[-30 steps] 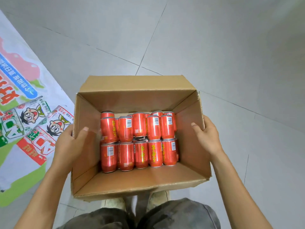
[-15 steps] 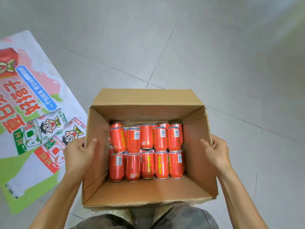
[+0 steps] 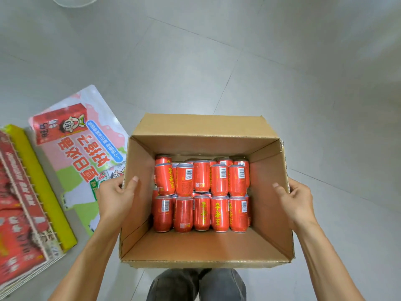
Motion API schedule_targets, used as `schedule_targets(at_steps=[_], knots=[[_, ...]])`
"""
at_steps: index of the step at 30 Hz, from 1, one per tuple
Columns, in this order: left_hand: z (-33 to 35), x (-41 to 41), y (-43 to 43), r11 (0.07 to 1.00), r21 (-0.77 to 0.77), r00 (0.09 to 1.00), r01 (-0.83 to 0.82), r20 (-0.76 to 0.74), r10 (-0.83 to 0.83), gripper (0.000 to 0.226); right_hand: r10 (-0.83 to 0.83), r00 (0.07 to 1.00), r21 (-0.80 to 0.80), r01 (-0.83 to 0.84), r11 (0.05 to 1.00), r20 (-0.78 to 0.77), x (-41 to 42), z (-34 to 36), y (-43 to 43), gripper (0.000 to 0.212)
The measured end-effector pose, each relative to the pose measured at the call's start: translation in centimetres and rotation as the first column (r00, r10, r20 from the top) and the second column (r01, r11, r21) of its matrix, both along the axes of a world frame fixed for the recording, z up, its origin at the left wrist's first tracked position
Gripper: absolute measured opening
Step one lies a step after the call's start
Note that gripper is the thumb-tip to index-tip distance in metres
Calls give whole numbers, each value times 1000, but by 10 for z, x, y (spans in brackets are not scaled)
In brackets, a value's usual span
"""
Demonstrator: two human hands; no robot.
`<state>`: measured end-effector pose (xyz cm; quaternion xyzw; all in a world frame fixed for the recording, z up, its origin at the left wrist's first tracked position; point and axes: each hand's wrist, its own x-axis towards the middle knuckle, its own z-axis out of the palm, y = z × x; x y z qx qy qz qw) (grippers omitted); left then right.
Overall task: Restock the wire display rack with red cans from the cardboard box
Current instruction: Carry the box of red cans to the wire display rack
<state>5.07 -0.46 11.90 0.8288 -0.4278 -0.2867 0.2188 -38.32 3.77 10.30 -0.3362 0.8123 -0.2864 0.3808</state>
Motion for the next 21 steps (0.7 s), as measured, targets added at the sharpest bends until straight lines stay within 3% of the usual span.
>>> schedule_targets(at_steps=[6, 10, 21], knots=[[171, 9, -30, 999, -24, 999, 47, -19, -48, 52, 0, 1000, 4, 0, 1000, 18, -1, 171, -31, 17], [255, 6, -59, 991, -89, 995, 104, 3, -104, 54, 3, 1000, 5, -3, 1000, 23, -4, 249, -60, 14], [324, -38, -202, 996, -48, 993, 75, 95, -71, 50, -76, 993, -14, 77, 997, 95, -42, 279, -200, 14]])
